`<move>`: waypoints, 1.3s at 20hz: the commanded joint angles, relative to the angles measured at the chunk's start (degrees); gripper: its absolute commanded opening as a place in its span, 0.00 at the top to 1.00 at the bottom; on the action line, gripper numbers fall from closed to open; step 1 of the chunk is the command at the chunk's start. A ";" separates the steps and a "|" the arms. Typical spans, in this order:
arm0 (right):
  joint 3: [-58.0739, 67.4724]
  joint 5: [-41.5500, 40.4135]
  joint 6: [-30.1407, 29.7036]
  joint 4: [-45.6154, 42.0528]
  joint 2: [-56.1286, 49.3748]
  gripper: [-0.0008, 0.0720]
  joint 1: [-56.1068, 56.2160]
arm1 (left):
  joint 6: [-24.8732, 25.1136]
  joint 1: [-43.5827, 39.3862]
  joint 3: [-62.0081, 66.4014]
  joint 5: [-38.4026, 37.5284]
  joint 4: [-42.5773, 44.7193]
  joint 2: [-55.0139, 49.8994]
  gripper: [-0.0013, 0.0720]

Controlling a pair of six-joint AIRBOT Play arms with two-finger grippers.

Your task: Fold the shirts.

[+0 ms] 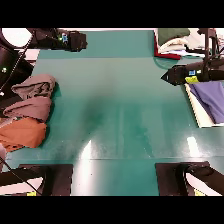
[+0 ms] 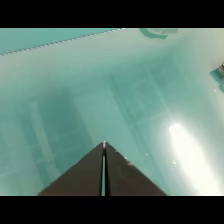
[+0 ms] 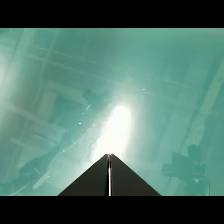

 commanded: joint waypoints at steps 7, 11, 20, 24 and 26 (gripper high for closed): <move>-0.04 -0.02 0.02 0.02 0.04 0.97 0.22 | -0.02 0.02 0.00 0.17 0.00 -0.02 0.95; -0.04 0.00 0.02 0.02 0.04 0.97 0.22 | -0.02 0.02 0.02 0.17 0.00 -0.02 0.95; -0.04 -0.17 0.02 -0.04 0.02 0.97 0.22 | -4.09 9.66 -0.20 -4.57 22.43 -2.91 0.15; -0.04 -0.48 0.02 -0.04 0.02 0.97 0.22 | -4.07 20.04 -5.31 -8.83 22.60 -9.09 0.15; -0.09 -0.46 0.02 0.00 0.02 0.97 0.22 | -4.09 23.28 -8.70 -6.16 22.60 -12.41 0.15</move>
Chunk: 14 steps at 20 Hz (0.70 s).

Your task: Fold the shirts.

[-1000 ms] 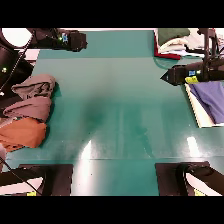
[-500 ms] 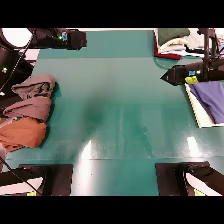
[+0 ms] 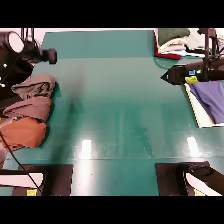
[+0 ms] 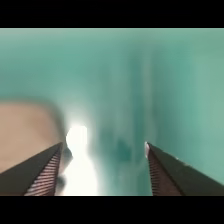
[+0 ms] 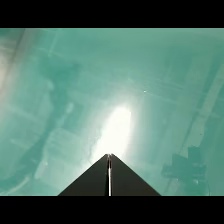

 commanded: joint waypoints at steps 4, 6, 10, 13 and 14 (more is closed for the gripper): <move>-0.04 -0.02 0.02 0.02 0.02 0.97 0.04 | -0.46 8.41 -5.73 3.69 1.79 -10.29 0.15; -0.04 -0.07 0.04 0.04 0.02 0.97 0.04 | -0.39 8.48 -5.73 5.03 2.01 -11.45 0.16; -0.02 -0.09 0.04 0.07 0.04 0.97 0.04 | -0.90 8.46 -3.19 4.11 1.95 -10.82 0.95; 1.16 0.04 0.02 0.00 0.02 0.97 -0.02 | -0.83 8.26 1.90 3.17 1.88 -6.49 0.95; 2.91 0.15 0.00 0.00 0.02 0.97 -0.20 | -0.35 7.82 3.74 3.67 1.77 -3.82 0.95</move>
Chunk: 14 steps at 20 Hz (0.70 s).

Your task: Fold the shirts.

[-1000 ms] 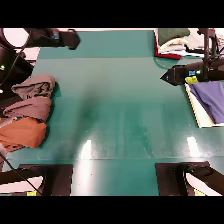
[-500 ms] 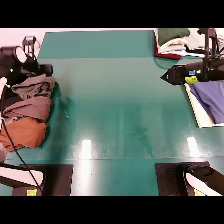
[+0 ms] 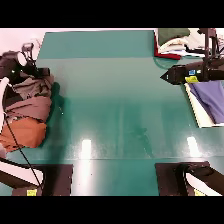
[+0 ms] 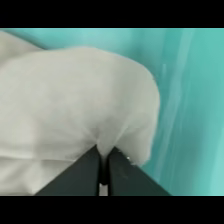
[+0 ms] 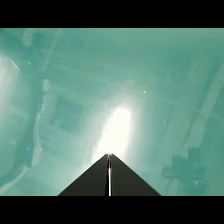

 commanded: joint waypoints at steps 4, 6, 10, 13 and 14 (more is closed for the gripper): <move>11.63 0.11 -0.07 -0.02 0.04 0.97 -2.16 | 6.21 -5.55 12.83 -0.33 -0.22 18.38 0.95; 16.22 0.11 -0.09 -0.02 0.02 0.97 -3.30 | 9.44 -10.32 15.08 -0.52 -0.26 25.09 0.95; 22.99 0.28 -0.68 0.00 0.04 0.97 -5.73 | 11.98 -23.69 15.58 -4.28 -0.52 31.95 0.95; 25.88 0.85 -0.68 0.02 0.04 0.97 -6.21 | 11.98 -35.76 14.78 -10.25 -0.61 29.14 0.95; 26.47 1.18 -0.68 0.02 0.04 0.97 -6.21 | 12.00 -39.34 14.05 -11.67 -0.63 27.28 0.95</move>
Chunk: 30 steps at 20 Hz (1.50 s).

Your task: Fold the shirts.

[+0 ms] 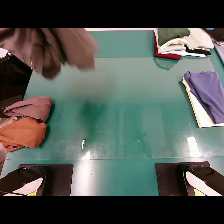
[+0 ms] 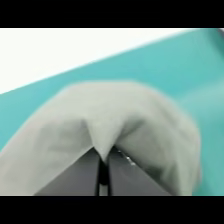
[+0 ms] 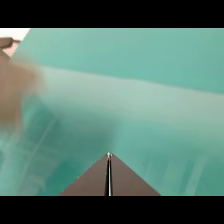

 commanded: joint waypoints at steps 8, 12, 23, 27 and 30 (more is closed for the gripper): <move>2.97 6.62 -0.13 0.04 0.20 0.97 -0.52 | -2.89 -18.12 -4.31 -7.52 -4.83 -16.44 0.16; 2.97 7.72 -0.13 0.04 0.22 0.97 -0.52 | -11.82 -5.62 -5.95 -11.39 -6.12 -16.06 0.16; 2.86 7.34 -0.13 0.02 0.15 0.97 -0.52 | -10.78 4.81 -46.99 -1.33 -27.69 -16.02 0.15; 2.86 7.15 -0.13 0.00 0.13 0.97 -0.52 | -4.11 4.81 -53.29 2.32 -37.57 -16.09 0.15; 2.86 7.26 -0.13 0.00 0.13 0.97 -0.52 | -3.61 4.81 -53.40 3.08 -38.73 -16.13 0.16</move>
